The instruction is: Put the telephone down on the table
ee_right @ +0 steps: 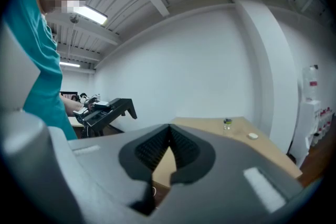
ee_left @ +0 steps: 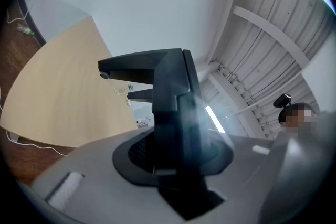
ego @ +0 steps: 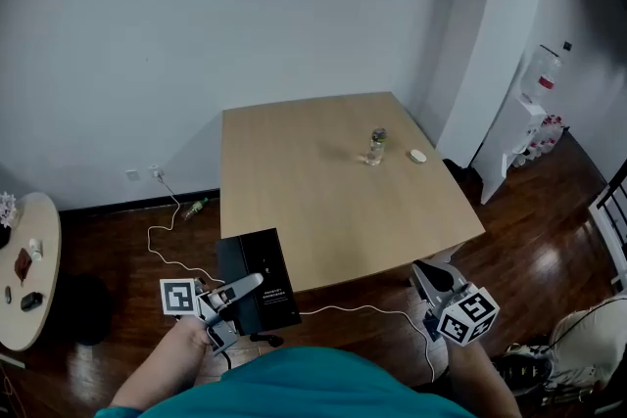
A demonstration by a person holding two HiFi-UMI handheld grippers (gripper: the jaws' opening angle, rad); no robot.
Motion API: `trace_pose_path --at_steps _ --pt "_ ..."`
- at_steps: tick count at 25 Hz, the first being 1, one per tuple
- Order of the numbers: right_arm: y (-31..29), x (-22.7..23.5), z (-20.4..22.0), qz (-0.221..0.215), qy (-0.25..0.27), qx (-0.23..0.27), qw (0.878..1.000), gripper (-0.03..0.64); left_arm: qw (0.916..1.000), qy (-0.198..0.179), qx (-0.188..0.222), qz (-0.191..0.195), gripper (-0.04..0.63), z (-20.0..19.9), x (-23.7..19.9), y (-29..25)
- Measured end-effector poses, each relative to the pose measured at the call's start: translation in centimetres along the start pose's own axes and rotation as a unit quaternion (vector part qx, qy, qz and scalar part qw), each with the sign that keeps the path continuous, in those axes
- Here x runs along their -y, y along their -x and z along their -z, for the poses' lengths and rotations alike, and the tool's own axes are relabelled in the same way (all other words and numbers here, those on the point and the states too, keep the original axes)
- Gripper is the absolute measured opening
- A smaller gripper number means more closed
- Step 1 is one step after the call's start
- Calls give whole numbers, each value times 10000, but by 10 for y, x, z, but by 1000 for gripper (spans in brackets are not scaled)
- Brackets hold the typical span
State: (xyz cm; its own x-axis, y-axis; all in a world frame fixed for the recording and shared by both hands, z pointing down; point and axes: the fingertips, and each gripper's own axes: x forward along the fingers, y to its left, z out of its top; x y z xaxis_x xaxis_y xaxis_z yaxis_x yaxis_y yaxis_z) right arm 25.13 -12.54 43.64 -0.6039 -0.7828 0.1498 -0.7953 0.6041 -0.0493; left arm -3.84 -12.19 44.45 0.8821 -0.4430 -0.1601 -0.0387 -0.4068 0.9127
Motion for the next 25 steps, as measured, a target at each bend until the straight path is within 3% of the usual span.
trace_pose_path --at_steps 10,15,25 --pt "-50 76 -6 353 -76 -128 9993 2 9992 326 -193 118 170 -63 -60 -66" --pt "-74 122 -17 691 -131 -56 9975 2 9976 337 -579 184 170 -99 -86 -109" --pt "-79 226 -7 695 -370 -34 9969 2 9971 269 -716 1 170 -109 -111 -201"
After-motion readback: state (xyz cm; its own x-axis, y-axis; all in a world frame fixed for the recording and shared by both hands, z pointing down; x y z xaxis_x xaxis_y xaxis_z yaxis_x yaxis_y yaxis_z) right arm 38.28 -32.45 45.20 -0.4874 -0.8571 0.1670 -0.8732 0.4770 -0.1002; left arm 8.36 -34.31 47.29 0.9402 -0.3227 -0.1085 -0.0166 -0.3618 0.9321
